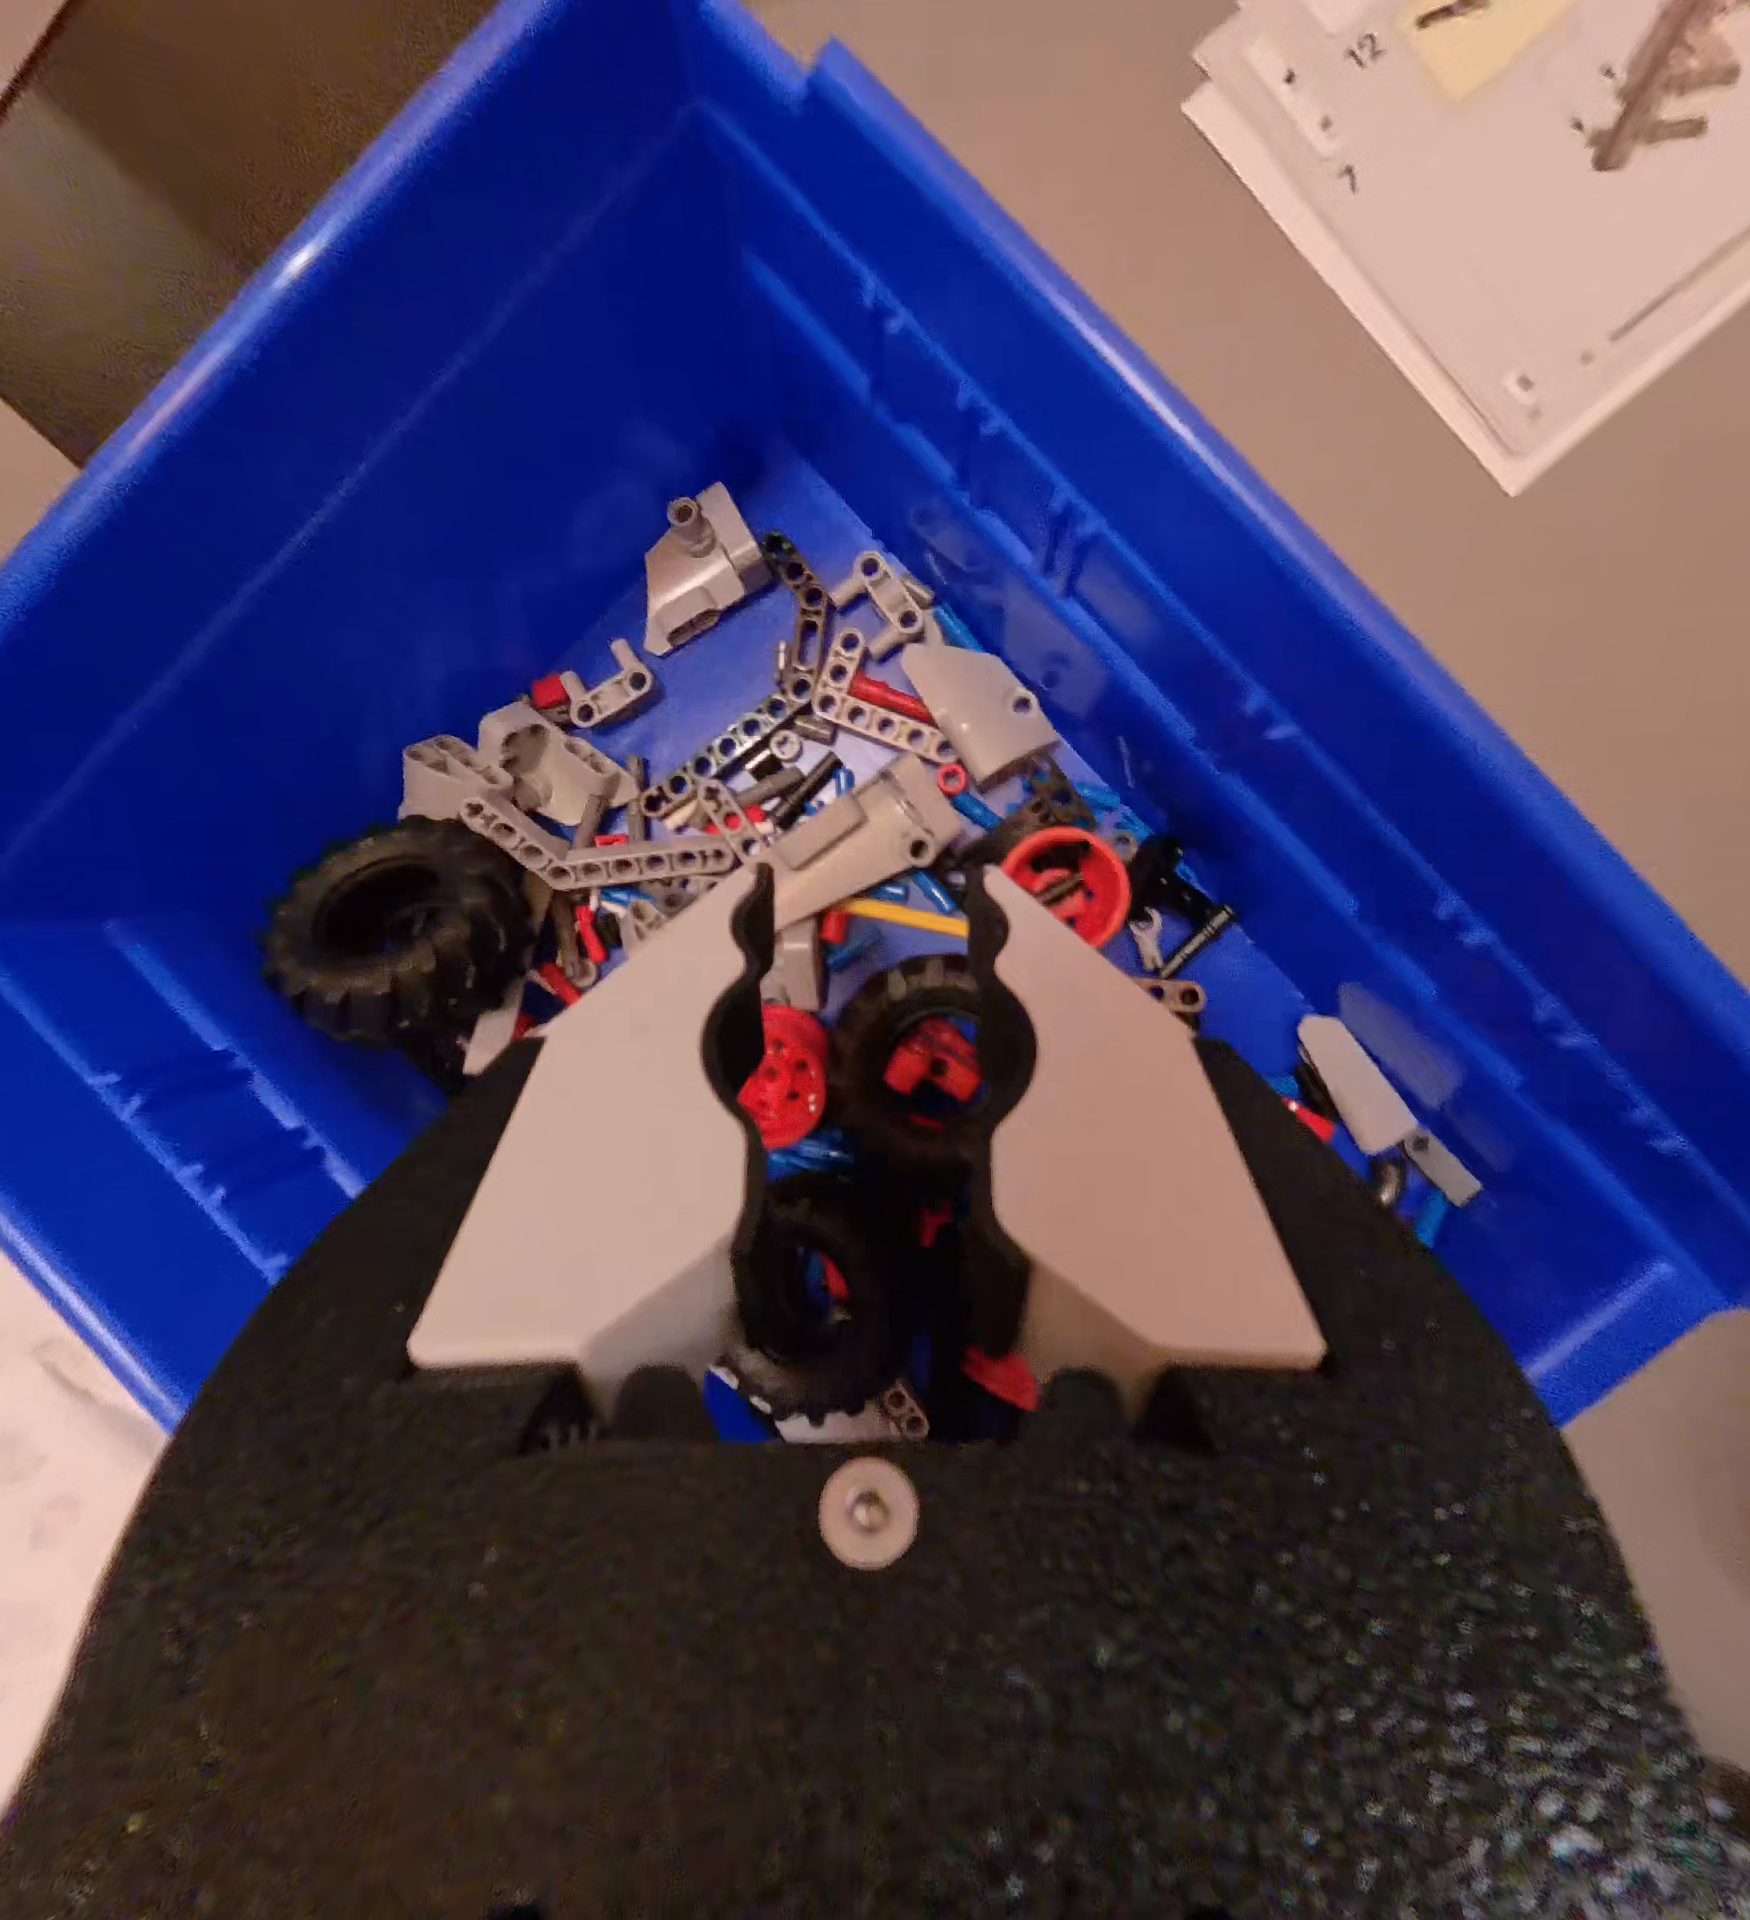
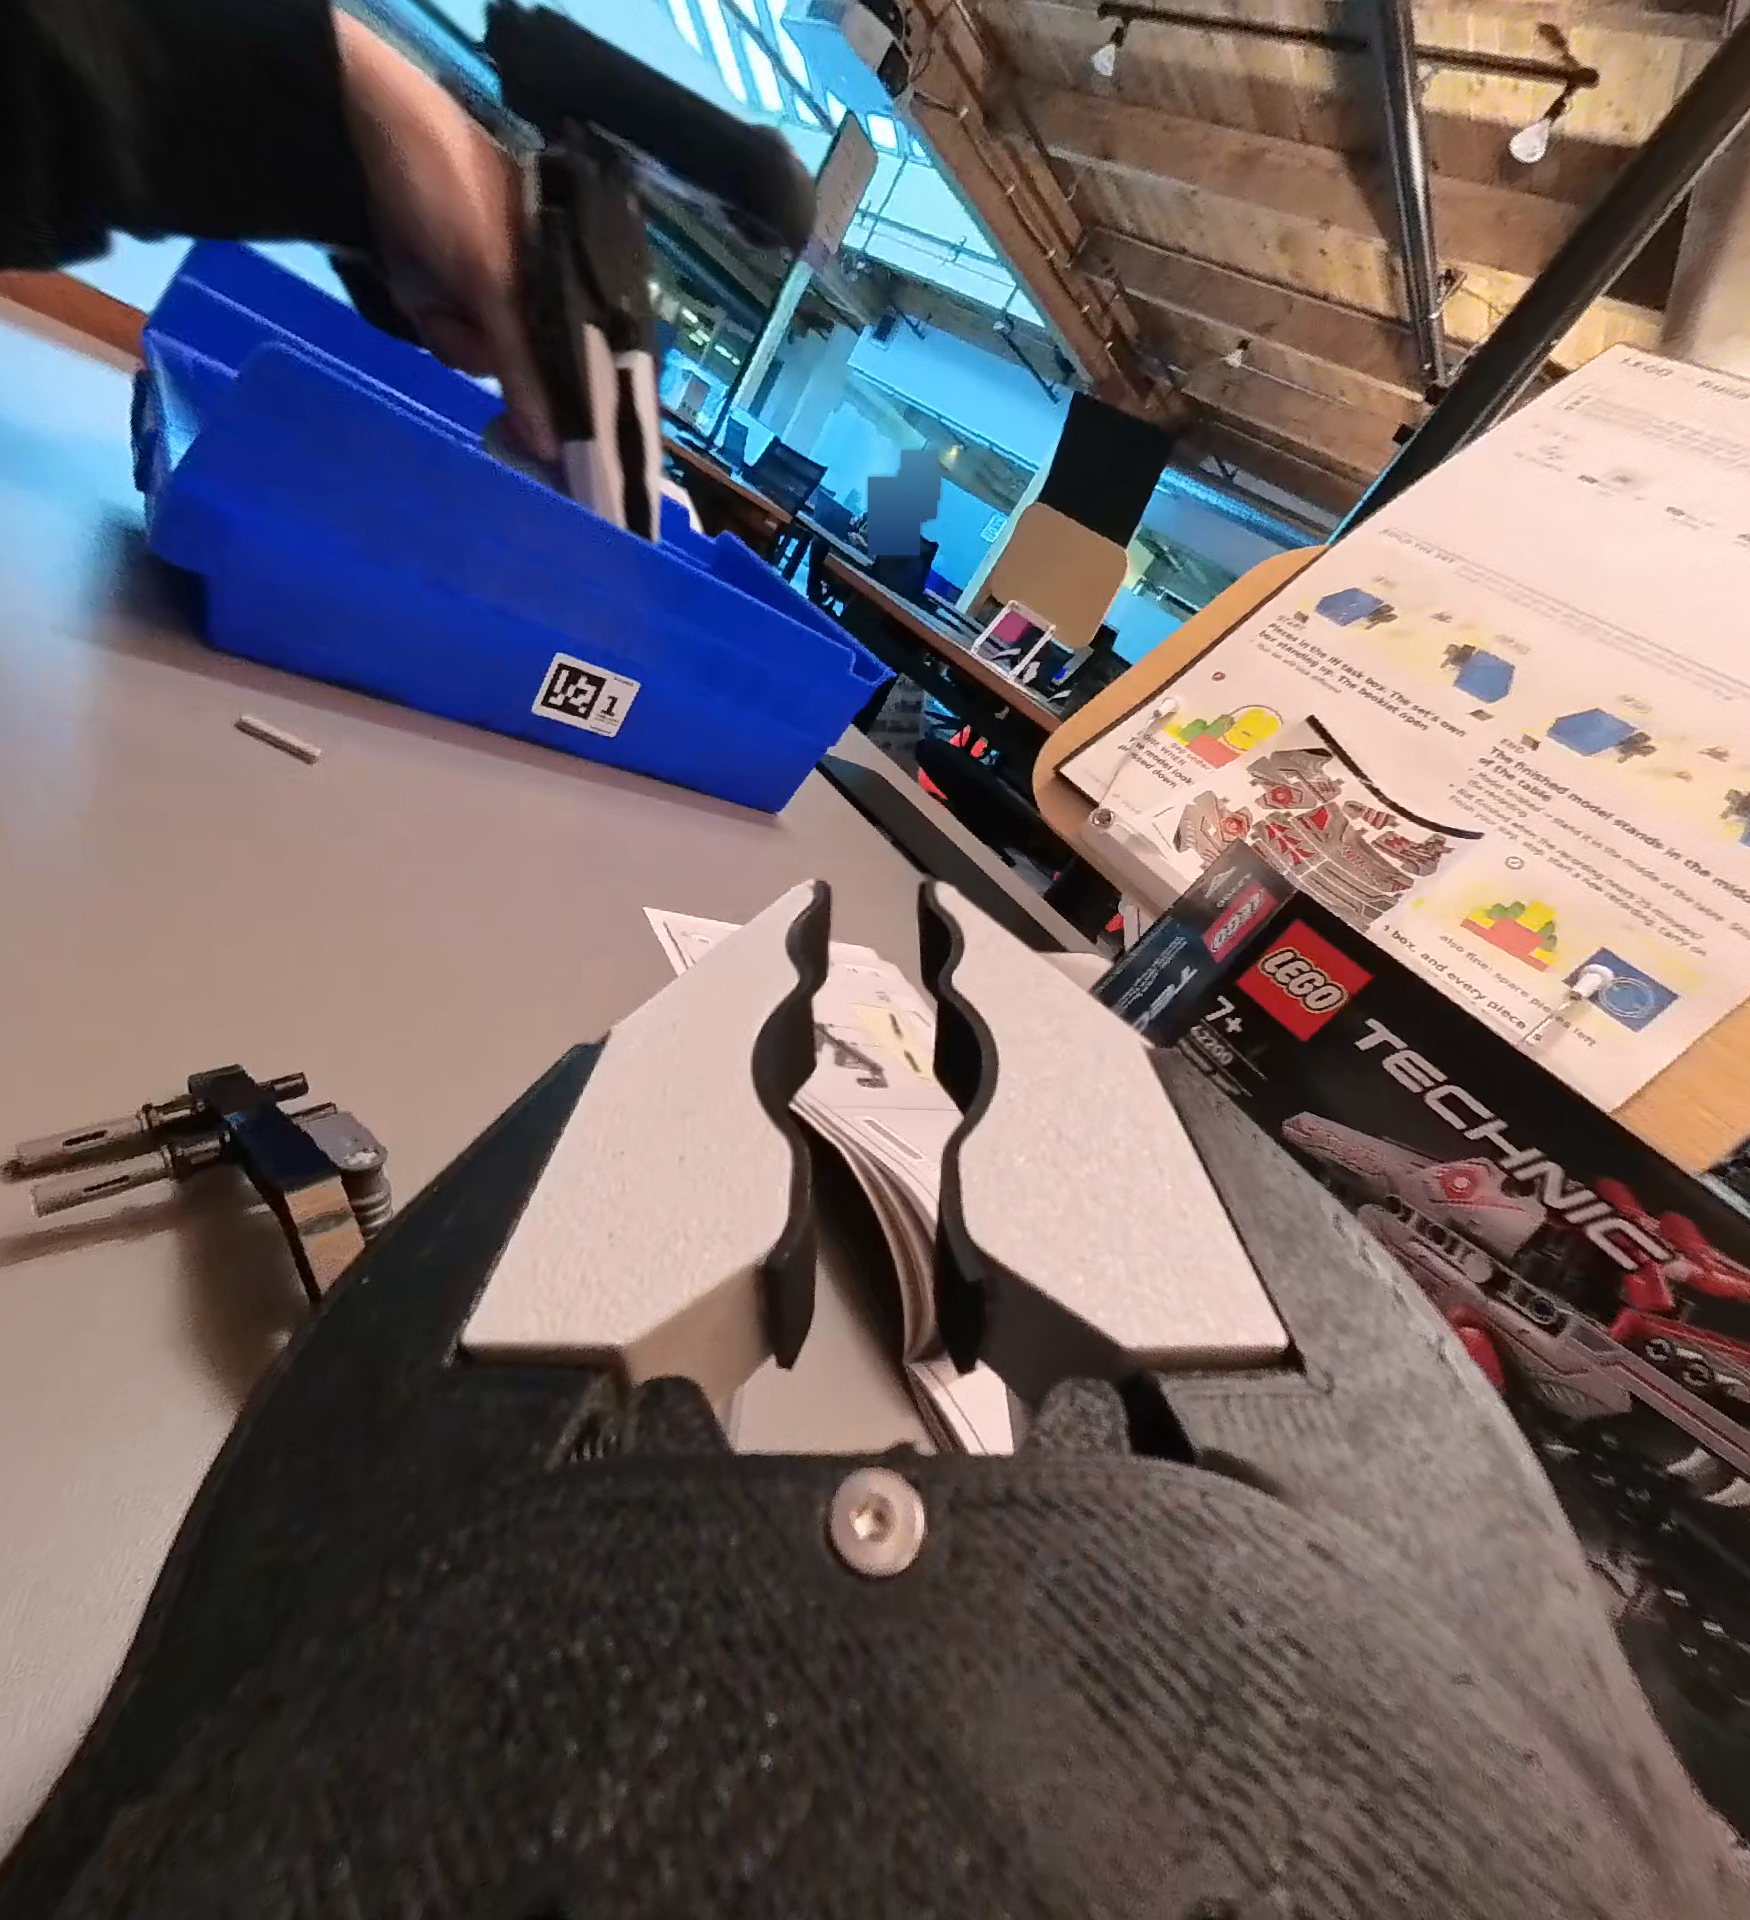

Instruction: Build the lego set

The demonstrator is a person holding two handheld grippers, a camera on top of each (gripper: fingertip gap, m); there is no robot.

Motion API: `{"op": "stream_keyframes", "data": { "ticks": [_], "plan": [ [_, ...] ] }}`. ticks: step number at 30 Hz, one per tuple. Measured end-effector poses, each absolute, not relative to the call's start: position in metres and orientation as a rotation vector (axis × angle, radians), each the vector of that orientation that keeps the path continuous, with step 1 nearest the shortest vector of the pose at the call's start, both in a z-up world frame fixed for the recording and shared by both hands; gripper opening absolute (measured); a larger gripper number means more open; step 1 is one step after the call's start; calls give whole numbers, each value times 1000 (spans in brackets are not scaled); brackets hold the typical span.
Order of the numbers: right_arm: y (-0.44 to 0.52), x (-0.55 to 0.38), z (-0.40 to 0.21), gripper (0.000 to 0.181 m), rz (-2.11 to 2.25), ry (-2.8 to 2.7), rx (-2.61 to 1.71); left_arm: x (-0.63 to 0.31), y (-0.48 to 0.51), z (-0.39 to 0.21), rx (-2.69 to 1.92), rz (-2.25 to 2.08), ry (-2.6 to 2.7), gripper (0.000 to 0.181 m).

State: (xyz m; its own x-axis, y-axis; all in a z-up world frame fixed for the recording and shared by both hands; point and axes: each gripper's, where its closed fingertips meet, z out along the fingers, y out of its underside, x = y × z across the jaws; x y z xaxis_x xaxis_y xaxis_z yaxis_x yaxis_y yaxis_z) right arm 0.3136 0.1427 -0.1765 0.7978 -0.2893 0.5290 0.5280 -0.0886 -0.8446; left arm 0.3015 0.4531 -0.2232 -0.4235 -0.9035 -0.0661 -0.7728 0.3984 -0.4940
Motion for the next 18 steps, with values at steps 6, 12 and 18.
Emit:
{"op": "stream_keyframes", "data": {
  "ticks": [6, 12, 18],
  "plan": [
    [145, 323, -178, 15, -689, -162, -1539, 320, 478, -244, -1508, -407, 2294, 41],
    [147, 325, -179, 14, -682, -161, -1550, 344, 466, -246, -1444, -531, 2195, 36],
    [149, 325, -181, 14, -681, -170, -1563, 326, 467, -277, -1479, -430, 2358, 26]
  ]
}}
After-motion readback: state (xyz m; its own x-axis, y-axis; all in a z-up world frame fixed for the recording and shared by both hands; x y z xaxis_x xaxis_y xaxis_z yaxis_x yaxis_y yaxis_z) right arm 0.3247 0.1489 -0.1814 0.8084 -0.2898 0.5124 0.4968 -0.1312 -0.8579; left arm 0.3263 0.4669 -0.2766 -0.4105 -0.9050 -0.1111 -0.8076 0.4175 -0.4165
